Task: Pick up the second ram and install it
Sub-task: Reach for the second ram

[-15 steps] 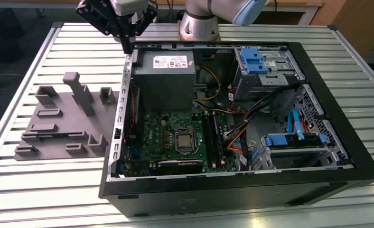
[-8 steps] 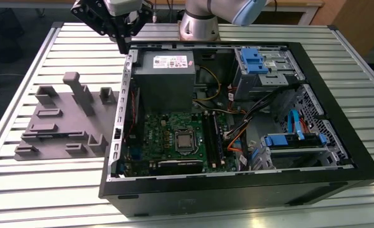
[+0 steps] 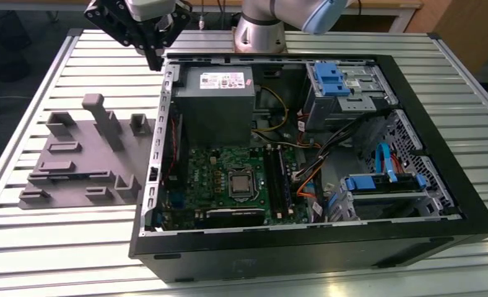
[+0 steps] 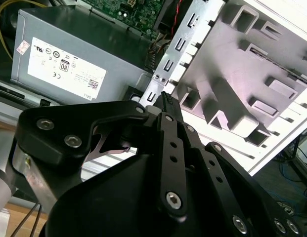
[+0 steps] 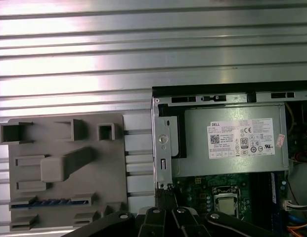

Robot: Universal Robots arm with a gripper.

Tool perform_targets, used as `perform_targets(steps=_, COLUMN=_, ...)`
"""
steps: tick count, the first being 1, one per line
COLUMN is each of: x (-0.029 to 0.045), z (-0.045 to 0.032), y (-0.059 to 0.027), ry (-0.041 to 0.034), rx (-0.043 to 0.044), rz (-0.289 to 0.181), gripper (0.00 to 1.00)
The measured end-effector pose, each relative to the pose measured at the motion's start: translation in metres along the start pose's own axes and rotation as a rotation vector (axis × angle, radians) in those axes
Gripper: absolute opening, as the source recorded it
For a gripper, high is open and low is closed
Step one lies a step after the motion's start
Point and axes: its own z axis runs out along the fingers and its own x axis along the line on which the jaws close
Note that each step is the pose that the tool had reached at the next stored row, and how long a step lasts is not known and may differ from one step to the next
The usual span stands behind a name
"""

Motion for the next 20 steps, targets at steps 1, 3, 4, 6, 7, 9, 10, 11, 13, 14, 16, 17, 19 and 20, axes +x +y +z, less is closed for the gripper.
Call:
perform_targets(steps=1, x=0.0012, z=0.0000, y=-0.0001, ry=0.0000, rx=0.0000, rz=0.000, gripper=0.11)
perform_targets(steps=3, x=0.0039, z=0.0000, y=-0.0003, ry=-0.0001, rx=-0.0001, rz=0.000, gripper=0.11)
perform_targets(steps=4, x=0.0054, z=0.0000, y=-0.0004, ry=-0.0001, rx=-0.0001, rz=0.000, gripper=0.11)
perform_targets(steps=6, x=0.0082, z=-0.0001, y=-0.0006, ry=0.0000, rx=0.0000, rz=0.000, gripper=0.11)
perform_targets(steps=7, x=0.0094, z=-0.0001, y=-0.0007, ry=0.0000, rx=0.0000, rz=0.000, gripper=0.11)
perform_targets(steps=9, x=0.0119, z=0.0000, y=-0.0009, ry=0.0000, rx=0.0000, rz=0.000, gripper=0.11)
perform_targets(steps=10, x=0.0132, z=0.0000, y=-0.0010, ry=-0.0001, rx=-0.0001, rz=0.000, gripper=0.11)
perform_targets(steps=11, x=0.0145, z=-0.0001, y=-0.0011, ry=-0.0001, rx=0.0000, rz=0.000, gripper=0.11)
perform_targets(steps=13, x=0.0172, z=-0.0001, y=-0.0013, ry=-0.0001, rx=0.0000, rz=0.000, gripper=0.11)
perform_targets(steps=14, x=0.0186, z=-0.0001, y=-0.0014, ry=-0.0001, rx=0.0000, rz=0.000, gripper=0.11)
perform_targets(steps=16, x=0.0209, z=0.0000, y=-0.0016, ry=-0.0001, rx=-0.0001, rz=0.000, gripper=0.11)
perform_targets(steps=17, x=0.0220, z=0.0000, y=-0.0017, ry=-0.0001, rx=-0.0001, rz=0.000, gripper=0.11)
perform_targets(steps=19, x=0.0246, z=0.0000, y=-0.0019, ry=-0.0001, rx=0.0000, rz=0.000, gripper=0.11)
perform_targets(steps=20, x=0.0263, z=0.0000, y=-0.0020, ry=0.0000, rx=0.0000, rz=0.000, gripper=0.11)
